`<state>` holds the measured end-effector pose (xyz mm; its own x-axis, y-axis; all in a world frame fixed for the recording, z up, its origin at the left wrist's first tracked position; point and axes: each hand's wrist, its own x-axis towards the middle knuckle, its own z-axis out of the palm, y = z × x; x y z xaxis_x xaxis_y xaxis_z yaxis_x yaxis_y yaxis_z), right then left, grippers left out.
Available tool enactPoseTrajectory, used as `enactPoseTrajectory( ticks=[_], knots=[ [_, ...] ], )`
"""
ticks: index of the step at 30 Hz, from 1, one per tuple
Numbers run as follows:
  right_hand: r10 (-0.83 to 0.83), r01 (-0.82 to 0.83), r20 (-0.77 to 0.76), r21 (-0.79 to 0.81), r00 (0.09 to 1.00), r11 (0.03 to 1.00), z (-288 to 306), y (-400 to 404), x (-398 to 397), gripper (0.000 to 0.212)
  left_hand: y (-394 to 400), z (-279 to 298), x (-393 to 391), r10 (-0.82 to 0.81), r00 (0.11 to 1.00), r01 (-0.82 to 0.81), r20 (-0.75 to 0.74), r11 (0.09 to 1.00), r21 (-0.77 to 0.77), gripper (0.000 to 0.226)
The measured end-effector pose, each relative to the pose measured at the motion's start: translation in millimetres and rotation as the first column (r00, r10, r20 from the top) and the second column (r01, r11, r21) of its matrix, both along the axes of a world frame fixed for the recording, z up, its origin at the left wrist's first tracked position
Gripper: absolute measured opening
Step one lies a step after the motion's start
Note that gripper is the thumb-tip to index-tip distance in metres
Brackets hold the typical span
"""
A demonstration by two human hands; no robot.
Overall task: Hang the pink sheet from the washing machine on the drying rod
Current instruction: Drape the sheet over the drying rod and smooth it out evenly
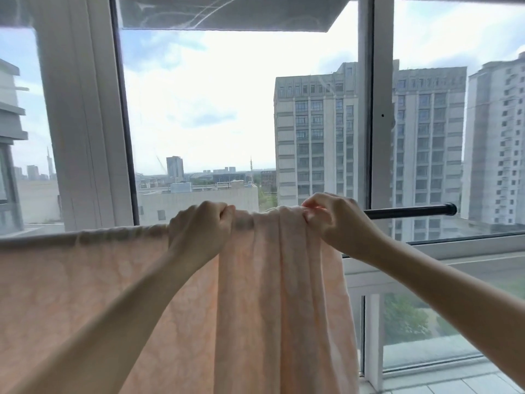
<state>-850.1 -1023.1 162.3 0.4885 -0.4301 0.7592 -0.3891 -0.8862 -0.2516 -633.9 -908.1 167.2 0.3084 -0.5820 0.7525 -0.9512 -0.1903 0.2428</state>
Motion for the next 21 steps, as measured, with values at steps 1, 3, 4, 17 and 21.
enactPoseTrajectory(
  ticks=[1, 3, 4, 17, 21],
  knots=[
    [0.004, -0.004, 0.009, -0.007, 1.0, 1.0, -1, 0, -1, 0.016, 0, 1, -2, 0.013, 1.0, -0.013, -0.015, 1.0, -0.002, 0.048],
    [0.015, -0.014, 0.051, -0.021, 0.999, 1.0, -2, -1, -2, 0.015, 1, 1, -7, 0.004, 1.0, -0.005, -0.031, 1.0, -0.031, 0.039],
    [0.017, -0.015, 0.073, -0.027, 0.997, 1.0, -1, -1, -2, 0.013, 2, 0, -12, -0.044, 0.999, 0.041, -0.033, 0.997, -0.061, 0.033],
    [0.031, -0.031, 0.186, -0.004, 0.982, 1.0, 31, -15, -7, 0.017, -6, 10, -41, -0.083, 0.995, 0.067, -0.055, 0.97, -0.235, 0.022],
    [-0.029, 0.026, 0.253, 0.016, 0.967, 1.0, 52, -44, -27, 0.016, -13, 25, -30, 0.016, 0.977, -0.091, -0.212, 0.934, -0.347, 0.023]
  ],
)
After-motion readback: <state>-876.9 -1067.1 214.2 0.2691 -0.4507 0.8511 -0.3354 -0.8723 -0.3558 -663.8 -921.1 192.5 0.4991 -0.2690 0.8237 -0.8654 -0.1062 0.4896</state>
